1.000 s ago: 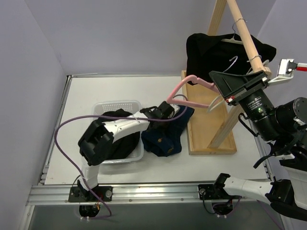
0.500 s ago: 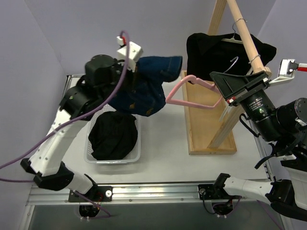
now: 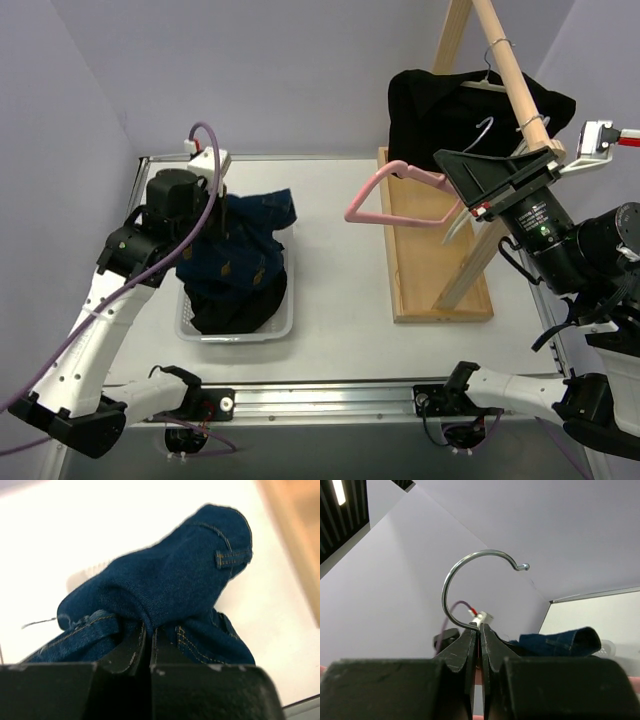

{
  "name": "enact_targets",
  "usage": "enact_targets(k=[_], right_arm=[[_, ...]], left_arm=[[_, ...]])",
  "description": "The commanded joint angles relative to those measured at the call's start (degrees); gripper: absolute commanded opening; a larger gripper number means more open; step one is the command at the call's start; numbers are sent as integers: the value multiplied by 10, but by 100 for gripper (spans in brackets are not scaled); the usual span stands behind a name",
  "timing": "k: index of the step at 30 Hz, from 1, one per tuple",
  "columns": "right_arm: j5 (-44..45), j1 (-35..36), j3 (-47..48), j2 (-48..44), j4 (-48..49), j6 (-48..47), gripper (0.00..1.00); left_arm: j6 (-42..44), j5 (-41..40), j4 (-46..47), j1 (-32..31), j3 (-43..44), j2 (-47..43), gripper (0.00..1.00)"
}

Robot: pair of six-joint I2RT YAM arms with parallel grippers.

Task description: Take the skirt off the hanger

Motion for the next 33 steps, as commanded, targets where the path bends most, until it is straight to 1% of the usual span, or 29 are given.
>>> enact_targets(k=[1, 3, 4, 7, 8, 11, 13, 14, 15, 16, 17, 18, 19, 20, 21, 22, 23, 24, 25, 26, 27, 30, 31, 32, 33], right_arm=[[-12, 4, 6, -5, 36, -6, 0], [-14, 4, 1, -9, 39, -6, 0], [-18, 4, -1, -9, 39, -6, 0], [-26, 5, -14, -11, 43, -3, 0], [-26, 4, -17, -12, 42, -3, 0], [-24, 5, -27, -10, 38, -3, 0], [-25, 5, -39, -10, 45, -2, 0], [-29, 5, -53, -12, 49, -1, 0], [-29, 5, -60, -12, 53, 1, 0], [-29, 5, -65, -12, 56, 1, 0], [-30, 5, -74, -13, 56, 2, 0], [-29, 4, -77, -12, 56, 1, 0], [-28, 5, -79, -11, 51, 1, 0], [-27, 5, -81, -9, 46, 1, 0], [-26, 5, -83, -2, 35, 1, 0], [-27, 5, -83, 0, 31, 0, 0], [-28, 4, -85, 3, 29, 1, 0], [-30, 4, -94, 4, 29, 2, 0], [-31, 4, -100, 4, 31, 3, 0], [-31, 4, -105, 6, 31, 3, 0], [-32, 4, -111, 6, 26, 3, 0], [-29, 4, -113, 19, 8, 4, 0], [-29, 4, -123, 20, 6, 4, 0], [-25, 4, -128, 21, 4, 5, 0], [-21, 3, -132, 23, -7, 6, 0]], left_arm=[[-70, 63, 57, 71, -109, -64, 2], [-84, 74, 64, 99, -161, -79, 2], [-88, 71, 70, 104, -208, -86, 2], [-92, 82, 76, 107, -268, -73, 2], [-95, 102, 81, 106, -277, -66, 2], [-126, 125, 111, 105, -307, -36, 2], [-135, 157, 142, 103, -324, 4, 2], [-142, 192, 150, 101, -330, 21, 2], [-145, 204, 156, 100, -330, 55, 2], [-147, 209, 164, 99, -330, 67, 3], [-145, 215, 169, 100, -324, 74, 12], [-144, 220, 171, 100, -317, 79, 46], [-143, 217, 163, 99, -309, 73, 56], [-148, 211, 151, 96, -295, 66, 62], [-151, 192, 131, 92, -268, 37, 74], [-155, 182, 122, 88, -253, 19, 80], [-160, 171, 111, 80, -237, 2, 86], [-163, 150, 87, 76, -199, -26, 91], [-167, 138, 73, 72, -178, -38, 94], [-168, 135, 64, 70, -158, -48, 94], [-166, 130, 39, 70, -116, -63, 94], [-137, 87, -13, 69, -35, -74, 94], [-131, 85, -16, 69, 15, -76, 94], [-121, 90, -13, 69, 37, -78, 94], [-118, 109, 11, 69, 53, -83, 94]])
